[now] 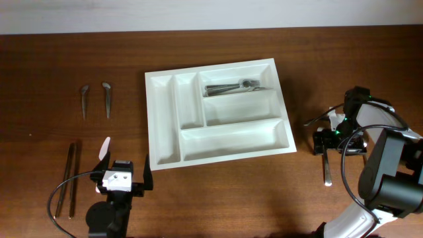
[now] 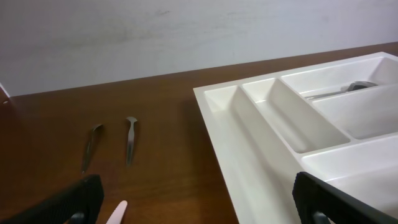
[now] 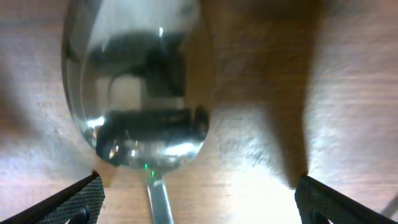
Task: Pack container
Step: 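Align the right gripper above the left silver spoon's handle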
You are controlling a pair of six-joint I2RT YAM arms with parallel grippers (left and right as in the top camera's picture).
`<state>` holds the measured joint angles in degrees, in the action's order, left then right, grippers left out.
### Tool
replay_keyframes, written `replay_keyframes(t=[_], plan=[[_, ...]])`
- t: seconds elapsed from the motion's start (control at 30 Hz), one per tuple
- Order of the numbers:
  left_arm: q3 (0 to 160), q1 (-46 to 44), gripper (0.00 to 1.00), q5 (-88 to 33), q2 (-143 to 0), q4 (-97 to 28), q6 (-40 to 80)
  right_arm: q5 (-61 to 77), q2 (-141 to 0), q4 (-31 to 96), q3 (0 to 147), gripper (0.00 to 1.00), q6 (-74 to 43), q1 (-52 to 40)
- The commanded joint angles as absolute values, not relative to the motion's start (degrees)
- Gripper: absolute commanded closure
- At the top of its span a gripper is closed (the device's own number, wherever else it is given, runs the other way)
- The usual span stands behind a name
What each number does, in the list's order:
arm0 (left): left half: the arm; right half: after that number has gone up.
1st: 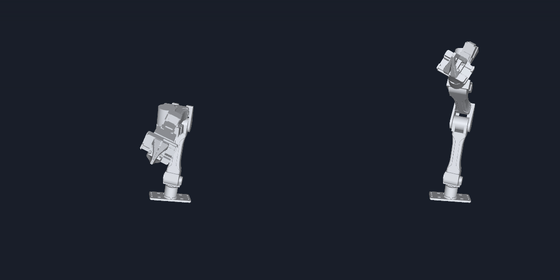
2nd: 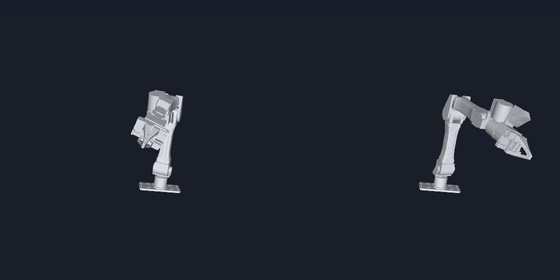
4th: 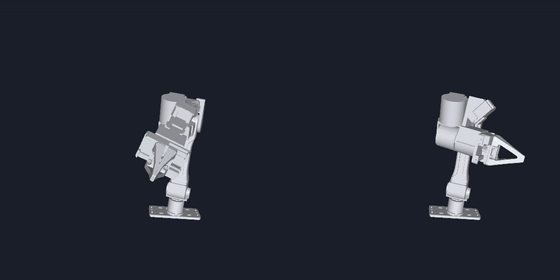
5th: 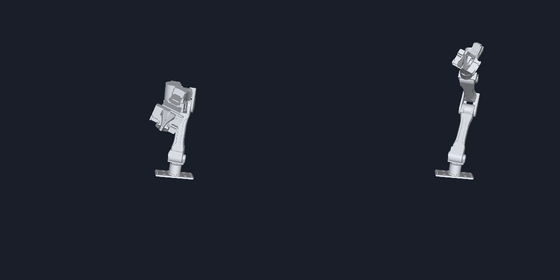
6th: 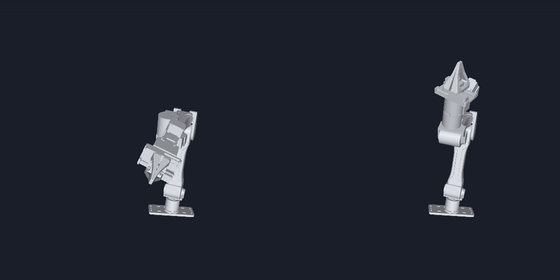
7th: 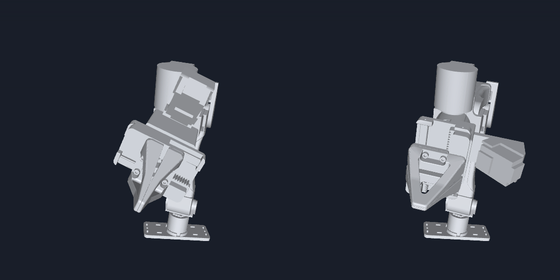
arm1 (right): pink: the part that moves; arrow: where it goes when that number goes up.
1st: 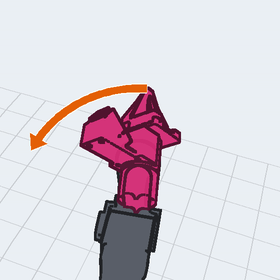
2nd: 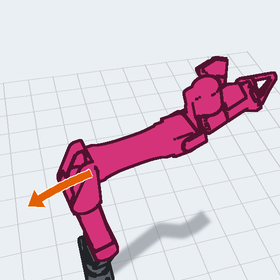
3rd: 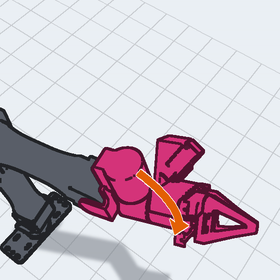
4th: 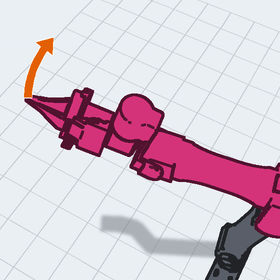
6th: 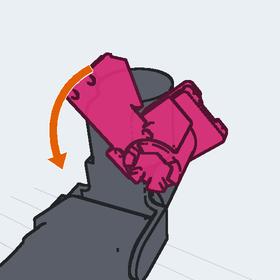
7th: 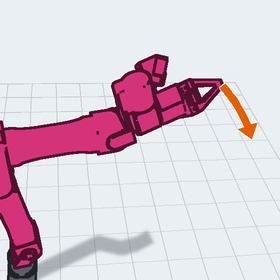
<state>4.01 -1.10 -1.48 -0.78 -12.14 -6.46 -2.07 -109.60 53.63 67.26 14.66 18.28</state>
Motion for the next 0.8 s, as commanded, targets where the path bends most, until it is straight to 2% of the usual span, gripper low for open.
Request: replay_keyframes(t=[0.0,0.37,0.57,0.77], plan=[[3.62,-0.84,0.01,-1.69,-0.36,-11.94,-7.38,-2.79,-106.59,51.83,66.41,0.01,10.31,18.06],[3.62,-0.84,0.01,-1.72,-0.36,-11.92,-7.38,-2.5,-88.99,49.91,60.58,0.01,8.95,17.17],[3.62,-0.84,0.01,-1.69,-0.36,-11.94,-7.38,-1.65,-88.42,47.92,59.07,0.01,11.03,16.47],[3.62,-0.84,0.01,-1.69,-0.36,-11.92,-7.38,3.42,-90.15,47.29,59.05,0.01,25.36,16.47]])
